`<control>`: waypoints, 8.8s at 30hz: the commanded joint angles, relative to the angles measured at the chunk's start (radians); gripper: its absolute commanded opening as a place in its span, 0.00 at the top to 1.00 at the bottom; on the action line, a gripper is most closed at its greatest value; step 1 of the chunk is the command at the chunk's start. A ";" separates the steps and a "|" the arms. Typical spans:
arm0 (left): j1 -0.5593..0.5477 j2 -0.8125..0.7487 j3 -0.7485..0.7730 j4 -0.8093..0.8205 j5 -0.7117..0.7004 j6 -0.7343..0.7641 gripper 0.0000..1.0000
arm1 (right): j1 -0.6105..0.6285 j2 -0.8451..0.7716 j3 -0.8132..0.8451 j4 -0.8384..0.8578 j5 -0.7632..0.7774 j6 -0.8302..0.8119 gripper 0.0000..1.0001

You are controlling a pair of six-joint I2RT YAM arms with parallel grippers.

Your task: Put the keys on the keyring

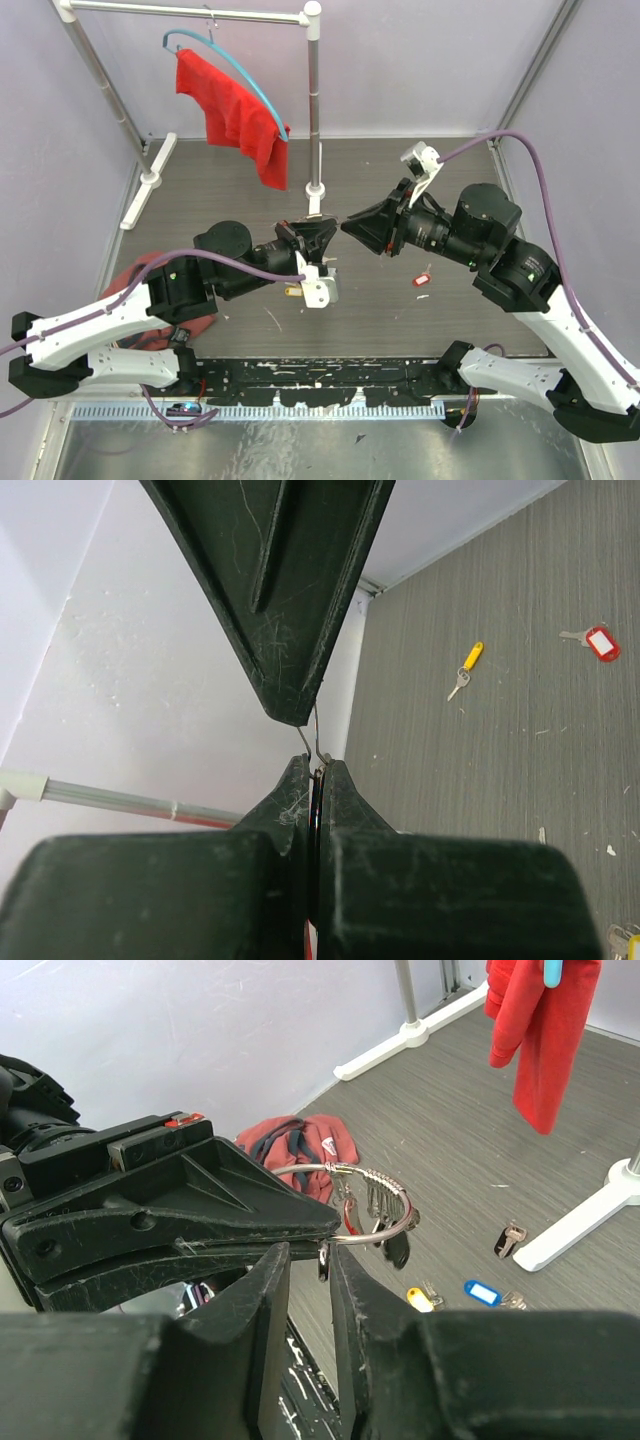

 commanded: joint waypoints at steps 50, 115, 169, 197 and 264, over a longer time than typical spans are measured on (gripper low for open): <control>-0.005 -0.003 -0.019 0.224 0.026 -0.213 0.52 | 0.002 -0.105 -0.101 0.277 0.125 0.062 0.99; -0.004 0.055 0.073 0.085 -0.059 -0.066 1.00 | 0.002 -0.172 -0.077 0.117 0.365 -0.020 0.53; -0.016 0.025 0.045 0.148 -0.015 -0.078 0.78 | 0.003 -0.064 -0.041 0.098 0.067 0.035 0.99; -0.016 0.017 0.005 0.214 0.026 -0.091 0.73 | 0.002 -0.081 -0.061 0.133 0.059 0.051 0.99; -0.018 0.045 0.033 0.148 0.072 -0.100 0.77 | 0.003 -0.115 -0.096 0.193 0.072 0.079 0.99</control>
